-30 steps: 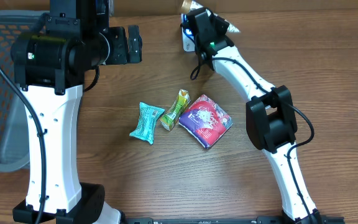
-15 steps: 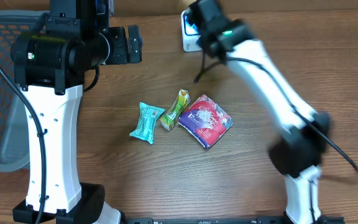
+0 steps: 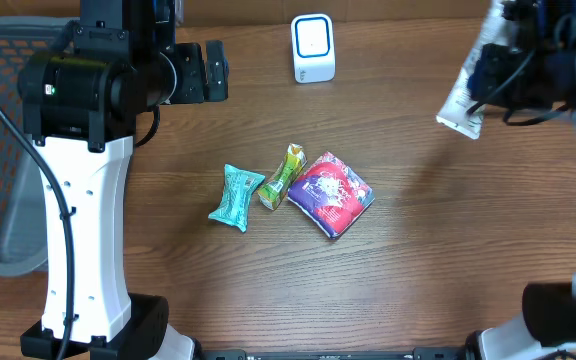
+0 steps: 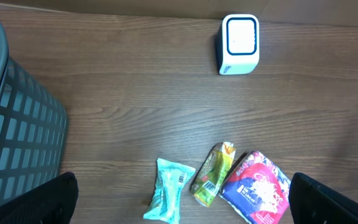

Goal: Scan the item barcode
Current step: 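Carry the tube right and lower it onto the table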

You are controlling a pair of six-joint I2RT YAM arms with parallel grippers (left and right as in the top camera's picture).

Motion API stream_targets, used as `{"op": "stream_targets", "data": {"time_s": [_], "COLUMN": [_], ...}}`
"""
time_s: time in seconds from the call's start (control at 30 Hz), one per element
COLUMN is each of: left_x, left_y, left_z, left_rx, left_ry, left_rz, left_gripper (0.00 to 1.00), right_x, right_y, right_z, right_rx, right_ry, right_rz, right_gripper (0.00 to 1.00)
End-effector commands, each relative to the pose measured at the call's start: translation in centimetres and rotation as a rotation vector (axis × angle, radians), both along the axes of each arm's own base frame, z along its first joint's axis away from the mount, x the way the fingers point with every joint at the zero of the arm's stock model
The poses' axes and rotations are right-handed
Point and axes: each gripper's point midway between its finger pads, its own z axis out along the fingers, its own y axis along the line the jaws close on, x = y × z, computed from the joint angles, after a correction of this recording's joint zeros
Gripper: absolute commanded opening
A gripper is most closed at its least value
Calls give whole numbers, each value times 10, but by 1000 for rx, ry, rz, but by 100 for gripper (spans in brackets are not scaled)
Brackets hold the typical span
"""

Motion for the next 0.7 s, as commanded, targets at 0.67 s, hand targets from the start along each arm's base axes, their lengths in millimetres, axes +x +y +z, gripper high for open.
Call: {"op": "stream_targets", "data": {"time_s": [0.67], "left_x": [2], "left_y": [-1], "left_z": [-4], "left_rx": [-5], "left_ry": [12], "left_rz": [2], "left_gripper": [100], "right_x": [-9], "right_y": [-73], "right_z": [-245], "right_rx": [305], "right_ry": [110], "right_rz": [-85], "right_gripper": [7]}}
